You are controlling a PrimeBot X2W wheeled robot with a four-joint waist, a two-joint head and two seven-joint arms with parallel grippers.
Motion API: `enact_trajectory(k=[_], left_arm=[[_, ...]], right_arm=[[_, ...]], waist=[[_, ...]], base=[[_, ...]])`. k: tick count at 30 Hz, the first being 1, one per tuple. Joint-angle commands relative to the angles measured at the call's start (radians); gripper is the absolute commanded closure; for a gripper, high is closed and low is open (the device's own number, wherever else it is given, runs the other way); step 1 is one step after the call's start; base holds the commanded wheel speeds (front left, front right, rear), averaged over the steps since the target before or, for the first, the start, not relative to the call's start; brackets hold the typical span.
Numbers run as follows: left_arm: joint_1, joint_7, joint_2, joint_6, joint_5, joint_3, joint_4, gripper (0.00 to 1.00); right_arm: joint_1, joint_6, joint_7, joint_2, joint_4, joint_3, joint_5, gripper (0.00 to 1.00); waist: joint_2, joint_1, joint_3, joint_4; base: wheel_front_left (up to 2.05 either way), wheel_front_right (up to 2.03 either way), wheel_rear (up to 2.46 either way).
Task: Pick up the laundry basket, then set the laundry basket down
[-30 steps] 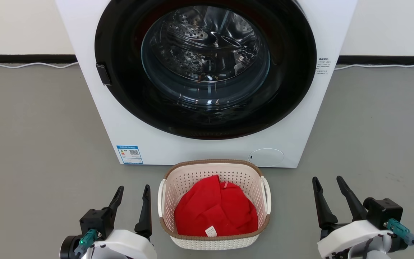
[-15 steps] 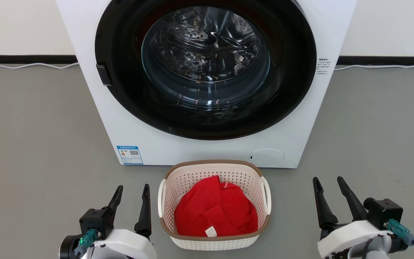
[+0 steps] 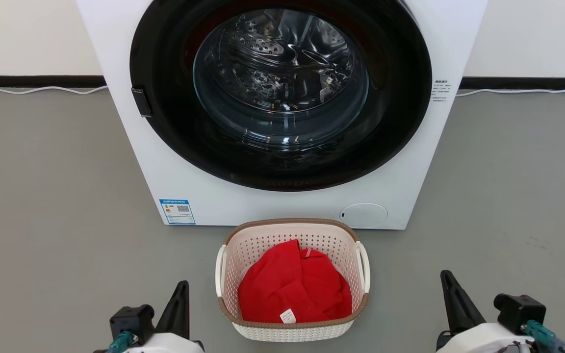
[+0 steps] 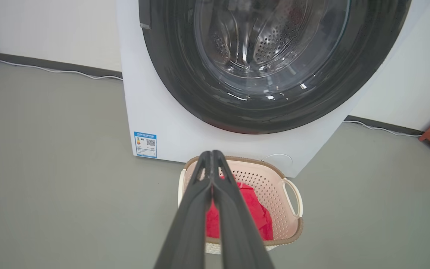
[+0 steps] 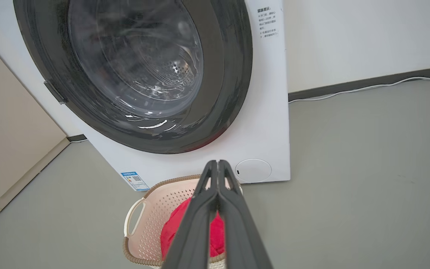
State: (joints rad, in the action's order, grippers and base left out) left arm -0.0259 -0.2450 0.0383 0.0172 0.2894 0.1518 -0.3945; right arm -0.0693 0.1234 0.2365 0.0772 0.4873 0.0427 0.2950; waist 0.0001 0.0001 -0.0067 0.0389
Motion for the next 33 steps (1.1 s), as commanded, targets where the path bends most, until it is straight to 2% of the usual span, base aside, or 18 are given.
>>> enact_trajectory(k=[1,6,33], left_arm=[[-0.032,0.01,0.003,-0.006,0.032,-0.012,0.028,1.0],[-0.033,0.026,0.003,-0.013,0.097,-0.024,0.035,1.0],[-0.044,0.102,0.005,-0.044,0.378,-0.079,0.062,1.0]], right_arm=[[-0.034,0.0,-0.011,0.005,-0.03,-0.008,0.035,1.0],[-0.032,0.001,-0.027,0.003,-0.042,-0.014,0.099,1.0],[-0.033,0.002,-0.1,-0.004,-0.089,-0.046,0.379,1.0]], waist=[[-0.0001,0.002,-0.001,-0.001],[-0.0001,0.0,0.001,-0.003],[-0.0001,0.0,0.003,-0.011]], base=[[0.0,0.0,0.0],[0.0,0.0,0.0],[0.0,0.0,0.0]])
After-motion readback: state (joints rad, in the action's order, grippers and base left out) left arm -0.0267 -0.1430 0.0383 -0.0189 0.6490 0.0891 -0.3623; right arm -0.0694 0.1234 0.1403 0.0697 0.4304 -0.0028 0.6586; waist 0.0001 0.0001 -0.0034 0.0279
